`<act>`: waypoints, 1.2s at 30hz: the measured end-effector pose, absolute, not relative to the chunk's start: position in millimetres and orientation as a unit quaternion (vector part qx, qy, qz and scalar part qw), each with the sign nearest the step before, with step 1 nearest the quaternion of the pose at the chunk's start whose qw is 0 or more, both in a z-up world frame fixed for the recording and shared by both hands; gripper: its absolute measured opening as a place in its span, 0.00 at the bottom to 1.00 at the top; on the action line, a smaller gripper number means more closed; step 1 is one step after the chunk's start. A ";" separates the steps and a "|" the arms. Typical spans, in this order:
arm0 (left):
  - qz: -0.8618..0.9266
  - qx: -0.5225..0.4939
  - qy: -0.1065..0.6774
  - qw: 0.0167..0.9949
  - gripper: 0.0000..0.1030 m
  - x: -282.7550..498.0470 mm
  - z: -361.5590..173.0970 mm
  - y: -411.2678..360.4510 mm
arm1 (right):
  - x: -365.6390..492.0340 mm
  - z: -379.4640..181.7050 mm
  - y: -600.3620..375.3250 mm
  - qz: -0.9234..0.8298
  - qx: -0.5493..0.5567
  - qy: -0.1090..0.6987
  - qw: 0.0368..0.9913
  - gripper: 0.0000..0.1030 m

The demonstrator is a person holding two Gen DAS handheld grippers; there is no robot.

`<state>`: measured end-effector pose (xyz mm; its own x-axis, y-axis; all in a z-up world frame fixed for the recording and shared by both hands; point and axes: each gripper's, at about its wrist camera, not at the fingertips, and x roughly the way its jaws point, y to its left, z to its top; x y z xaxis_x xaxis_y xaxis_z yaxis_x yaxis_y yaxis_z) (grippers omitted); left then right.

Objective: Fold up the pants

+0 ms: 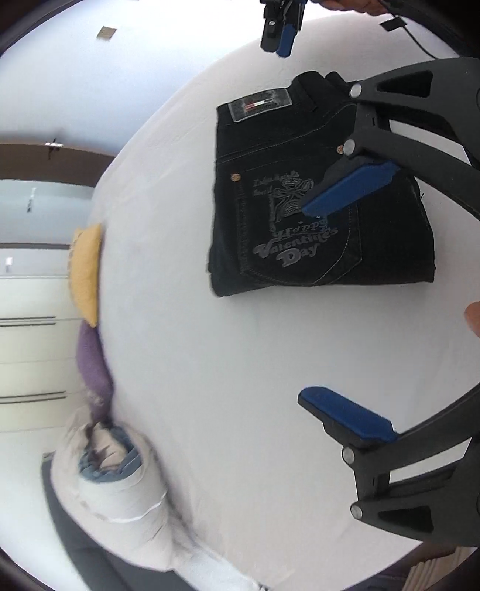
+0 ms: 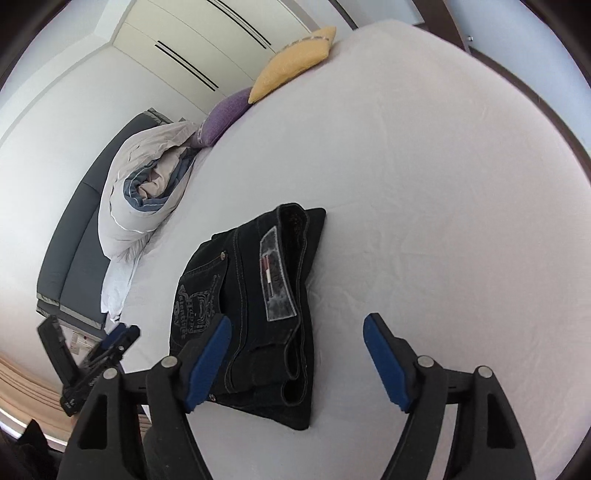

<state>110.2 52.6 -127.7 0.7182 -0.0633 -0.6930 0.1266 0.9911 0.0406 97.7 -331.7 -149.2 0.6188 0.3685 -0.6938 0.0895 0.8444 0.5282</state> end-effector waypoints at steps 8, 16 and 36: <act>0.041 0.066 0.191 0.979 1.00 11.2 -8.7 41.7 | 29.4 -61.9 -289.3 0.038 0.150 0.314 0.937 0.98; -0.009 0.063 0.227 0.972 1.00 -23.9 27.5 35.9 | -22.4 10.9 -265.6 -0.001 0.097 0.235 0.967 1.00; -0.031 -0.009 0.371 0.928 1.00 -18.9 -5.6 6.6 | -62.5 20.1 -221.6 -0.052 0.068 0.306 0.948 1.00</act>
<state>-18.9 6.6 -5.6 0.7231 -0.0635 -0.6878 0.0503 0.9980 -0.0393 -62.5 -221.6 20.1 0.8067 -0.0574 -0.5882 0.1414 0.9851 0.0977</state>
